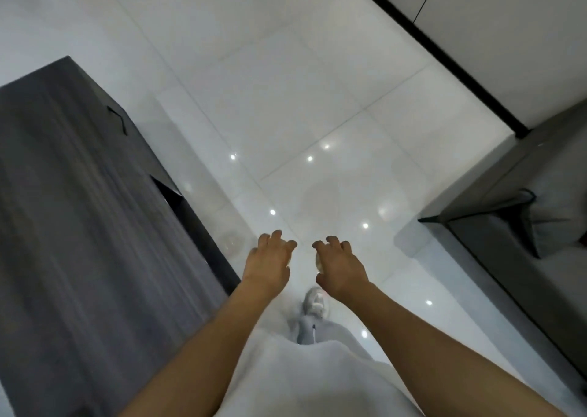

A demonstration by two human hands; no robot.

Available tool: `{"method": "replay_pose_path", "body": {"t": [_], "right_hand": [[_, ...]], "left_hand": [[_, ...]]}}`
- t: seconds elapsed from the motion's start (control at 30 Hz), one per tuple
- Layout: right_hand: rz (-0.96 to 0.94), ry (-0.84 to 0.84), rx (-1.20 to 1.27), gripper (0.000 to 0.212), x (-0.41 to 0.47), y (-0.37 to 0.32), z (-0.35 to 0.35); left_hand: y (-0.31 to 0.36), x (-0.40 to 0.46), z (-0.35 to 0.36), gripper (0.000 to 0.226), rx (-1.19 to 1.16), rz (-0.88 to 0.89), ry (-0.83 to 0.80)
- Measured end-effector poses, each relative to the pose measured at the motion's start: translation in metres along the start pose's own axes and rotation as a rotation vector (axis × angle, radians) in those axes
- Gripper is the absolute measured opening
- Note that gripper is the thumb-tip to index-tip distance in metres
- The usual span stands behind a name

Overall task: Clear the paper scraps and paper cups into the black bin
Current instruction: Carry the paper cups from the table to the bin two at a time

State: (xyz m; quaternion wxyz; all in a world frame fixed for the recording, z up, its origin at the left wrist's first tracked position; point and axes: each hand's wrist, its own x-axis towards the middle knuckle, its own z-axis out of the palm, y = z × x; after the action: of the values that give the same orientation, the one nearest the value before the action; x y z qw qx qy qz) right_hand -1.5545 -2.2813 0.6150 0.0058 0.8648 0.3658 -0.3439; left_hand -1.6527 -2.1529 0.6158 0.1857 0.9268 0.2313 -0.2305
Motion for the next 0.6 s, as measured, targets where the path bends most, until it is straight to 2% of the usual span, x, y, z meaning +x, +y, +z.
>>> {"method": "replay_pose_path", "body": {"t": [0.27, 0.6], "right_hand": [[-0.006, 0.033, 0.018, 0.056, 0.097, 0.028, -0.093], [-0.022, 0.056, 0.096, 0.062, 0.286, -0.029, -0.233]], "left_hand": [[-0.001, 0.109, -0.076, 0.051, -0.042, 0.003, 0.022], [-0.100, 0.275, -0.214, 0.053, -0.101, -0.036, 0.045]]}}
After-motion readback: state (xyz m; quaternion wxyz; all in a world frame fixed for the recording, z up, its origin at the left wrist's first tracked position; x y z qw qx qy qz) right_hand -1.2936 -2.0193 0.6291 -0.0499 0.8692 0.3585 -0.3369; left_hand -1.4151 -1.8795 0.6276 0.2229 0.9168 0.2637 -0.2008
